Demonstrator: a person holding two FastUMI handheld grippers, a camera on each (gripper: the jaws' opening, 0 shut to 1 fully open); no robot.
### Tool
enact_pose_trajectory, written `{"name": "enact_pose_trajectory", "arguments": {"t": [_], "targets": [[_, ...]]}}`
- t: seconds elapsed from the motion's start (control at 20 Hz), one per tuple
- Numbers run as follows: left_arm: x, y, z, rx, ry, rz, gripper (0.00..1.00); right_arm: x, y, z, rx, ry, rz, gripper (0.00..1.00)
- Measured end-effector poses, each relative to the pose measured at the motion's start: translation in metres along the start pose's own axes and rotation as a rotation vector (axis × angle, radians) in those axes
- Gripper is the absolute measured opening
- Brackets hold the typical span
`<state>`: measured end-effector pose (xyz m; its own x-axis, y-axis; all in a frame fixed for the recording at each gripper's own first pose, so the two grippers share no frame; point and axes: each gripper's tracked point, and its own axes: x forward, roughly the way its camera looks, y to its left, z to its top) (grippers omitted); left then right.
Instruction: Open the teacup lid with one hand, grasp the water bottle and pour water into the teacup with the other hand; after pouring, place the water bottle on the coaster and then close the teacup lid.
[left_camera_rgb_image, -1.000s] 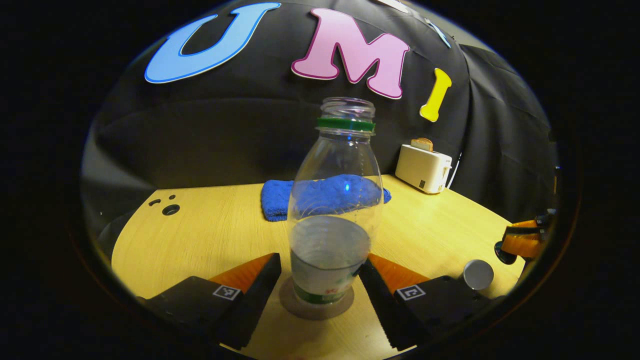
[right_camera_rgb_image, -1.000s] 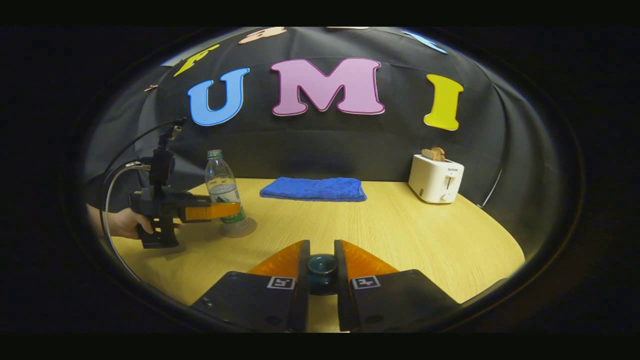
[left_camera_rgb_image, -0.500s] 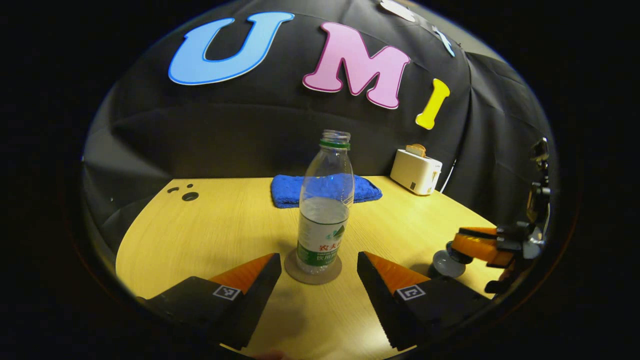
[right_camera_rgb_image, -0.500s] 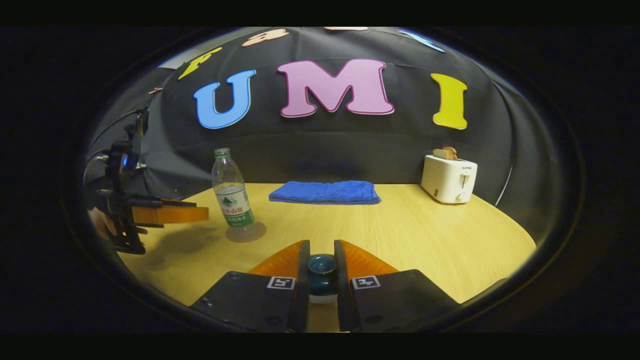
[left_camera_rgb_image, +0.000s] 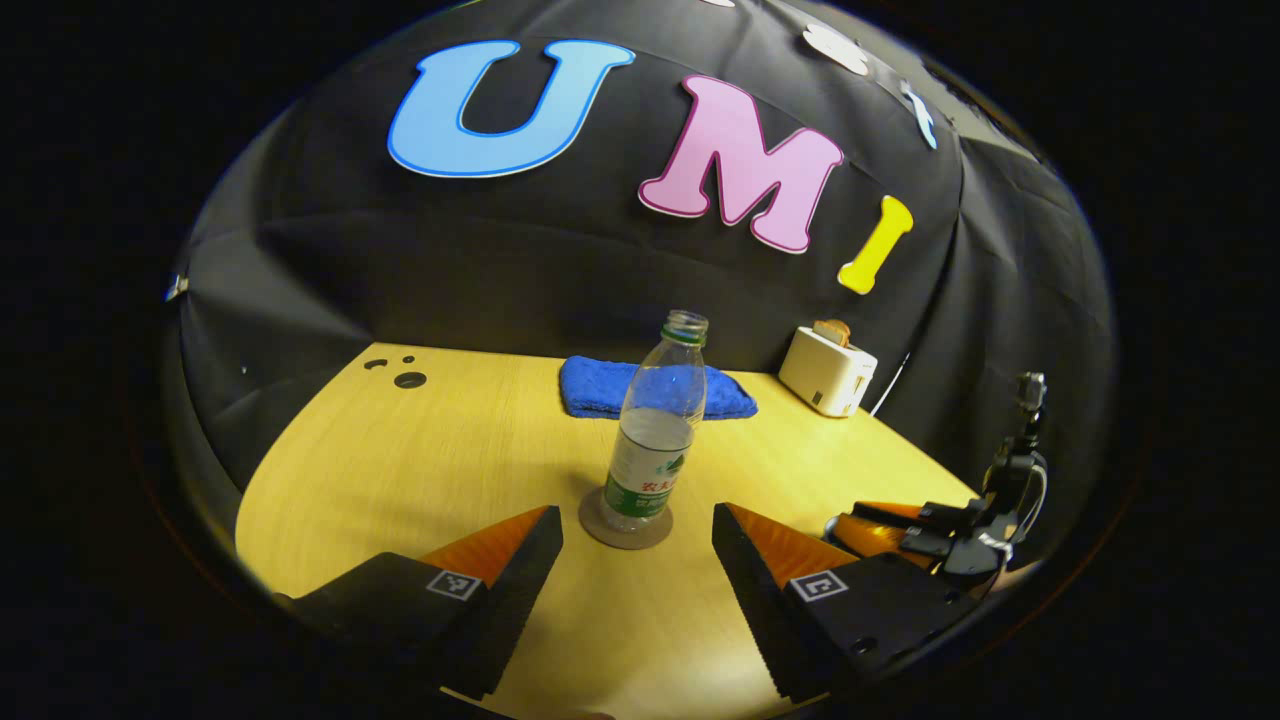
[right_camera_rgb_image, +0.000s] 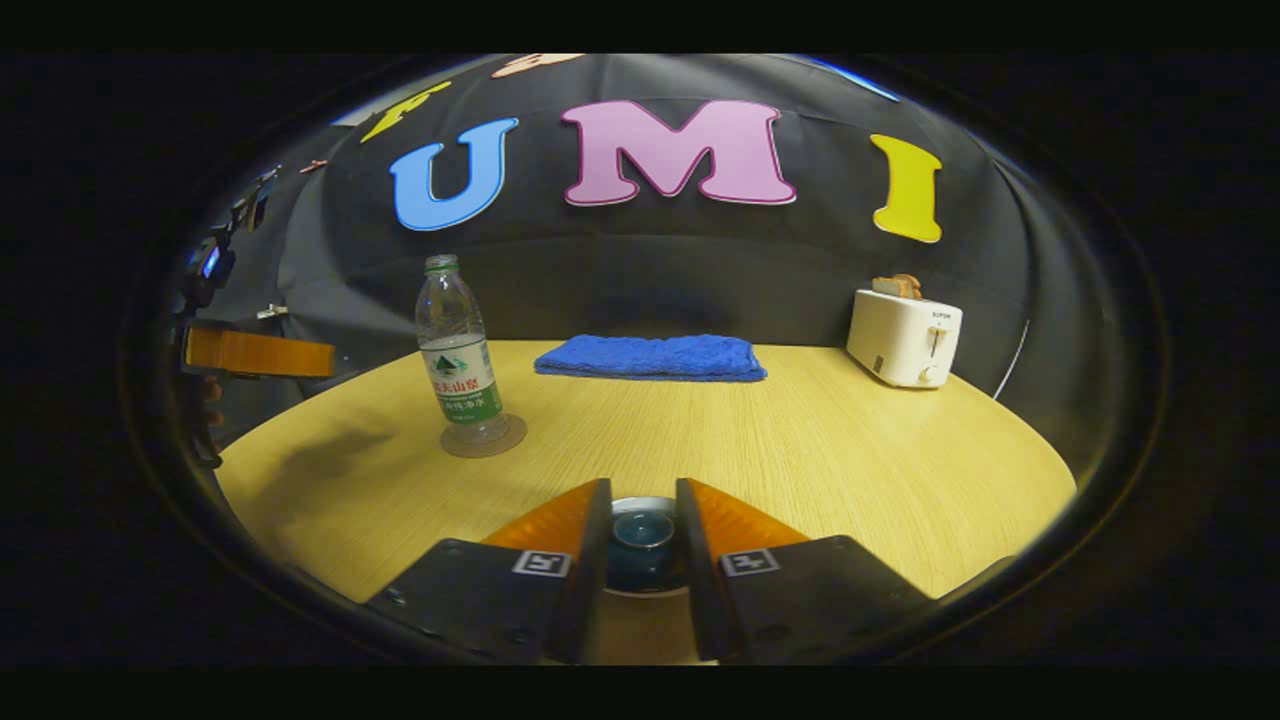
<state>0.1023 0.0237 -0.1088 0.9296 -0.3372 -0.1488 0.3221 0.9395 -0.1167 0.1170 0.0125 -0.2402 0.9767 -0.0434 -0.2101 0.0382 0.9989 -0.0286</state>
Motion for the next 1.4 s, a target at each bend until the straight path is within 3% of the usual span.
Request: {"name": "enact_pose_trajectory", "arguments": {"t": [0.05,0.1,0.15,0.3,0.45,0.6,0.75,0.85,1.1,1.4], "targets": [[-0.004,0.000,0.003,-0.003,-0.007,0.007,0.96,-0.001,0.000,0.004,-0.002,-0.007,0.002,0.45],[-0.006,0.000,0.007,0.005,-0.016,0.023,0.96,-0.005,0.000,0.010,-0.004,-0.016,0.001,0.66],[-0.010,0.001,0.010,0.016,-0.020,0.040,0.96,-0.007,-0.002,0.017,-0.008,-0.021,-0.005,0.77],[-0.029,-0.009,0.029,0.038,-0.026,0.078,0.96,-0.023,-0.010,0.050,-0.008,-0.042,-0.018,0.99],[-0.056,-0.022,0.074,0.048,-0.090,0.154,0.96,-0.048,-0.020,0.105,0.001,-0.086,-0.037,0.99],[-0.091,-0.040,0.124,0.127,-0.177,0.264,0.96,-0.079,-0.036,0.165,-0.025,-0.143,-0.060,0.98],[-0.117,-0.098,0.139,0.182,-0.178,0.227,0.96,-0.114,-0.047,0.216,-0.050,-0.202,-0.048,0.98],[-0.132,-0.120,0.150,0.191,-0.206,0.244,0.95,-0.141,-0.059,0.236,-0.085,-0.231,-0.055,0.98],[-0.168,-0.155,0.146,0.117,-0.244,0.361,0.95,-0.198,-0.071,0.245,-0.079,-0.289,-0.072,0.96],[-0.192,-0.151,0.124,0.144,-0.203,0.425,0.95,-0.197,-0.040,0.233,-0.035,-0.253,-0.029,0.98]]}}
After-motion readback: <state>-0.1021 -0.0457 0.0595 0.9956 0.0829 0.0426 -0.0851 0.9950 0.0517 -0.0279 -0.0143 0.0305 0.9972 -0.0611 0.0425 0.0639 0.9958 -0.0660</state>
